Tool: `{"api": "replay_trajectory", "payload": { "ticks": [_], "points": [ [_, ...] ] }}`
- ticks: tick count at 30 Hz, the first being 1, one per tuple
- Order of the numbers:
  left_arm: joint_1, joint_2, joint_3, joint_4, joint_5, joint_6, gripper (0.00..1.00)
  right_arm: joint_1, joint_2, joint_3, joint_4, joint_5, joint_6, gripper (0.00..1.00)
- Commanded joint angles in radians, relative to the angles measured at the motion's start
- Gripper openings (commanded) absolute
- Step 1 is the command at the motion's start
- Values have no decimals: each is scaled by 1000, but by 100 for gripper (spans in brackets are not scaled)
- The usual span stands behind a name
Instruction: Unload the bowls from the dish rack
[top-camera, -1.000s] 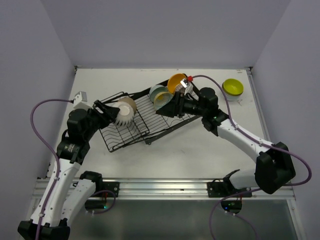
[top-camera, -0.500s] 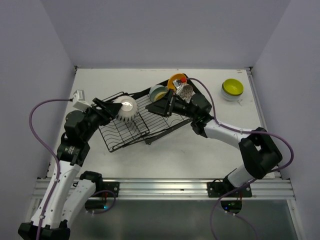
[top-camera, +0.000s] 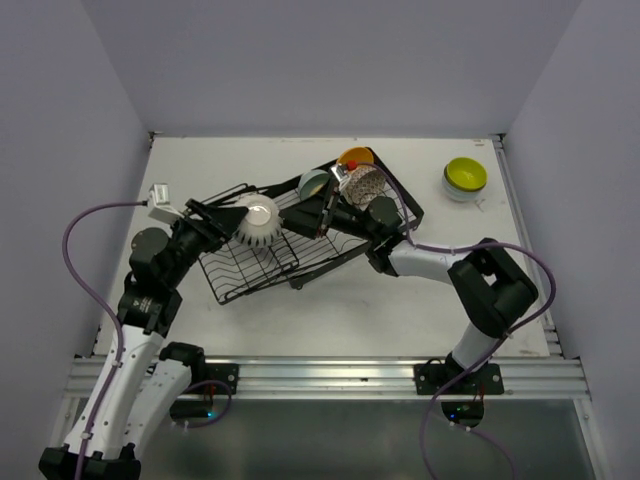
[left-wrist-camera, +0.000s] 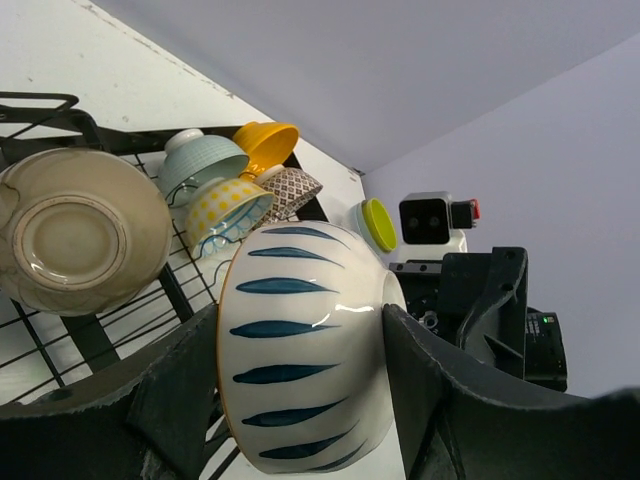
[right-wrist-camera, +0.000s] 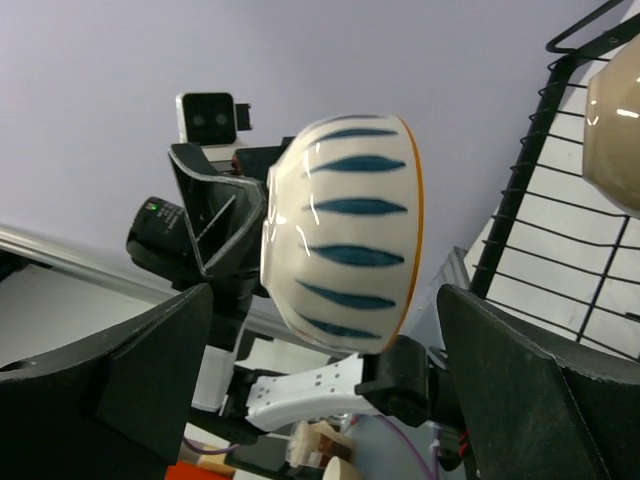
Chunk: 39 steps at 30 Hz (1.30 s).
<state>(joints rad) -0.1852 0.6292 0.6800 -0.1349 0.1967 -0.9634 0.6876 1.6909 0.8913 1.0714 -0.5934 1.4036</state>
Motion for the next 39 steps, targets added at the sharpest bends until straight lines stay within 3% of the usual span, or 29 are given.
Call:
{"api": "replay_trajectory", "payload": {
  "ticks": [1,10,19,24,34,39],
  "points": [
    [6,-25,-14,167,35,-60,22,10,32,51,192,12,106,99],
    [6,-39,-68,192,17,-89,21,35,16,70,240,18,155,95],
    [6,-11,-161,264,6,-117,21,56,16,89,262,29,175,80],
    [6,7,-183,285,0,-112,26,58,33,107,291,37,202,69],
    [6,53,-227,368,9,-150,29,70,36,167,314,47,227,61],
    [6,93,-220,402,27,-167,35,78,20,201,317,46,235,45]
  ]
}}
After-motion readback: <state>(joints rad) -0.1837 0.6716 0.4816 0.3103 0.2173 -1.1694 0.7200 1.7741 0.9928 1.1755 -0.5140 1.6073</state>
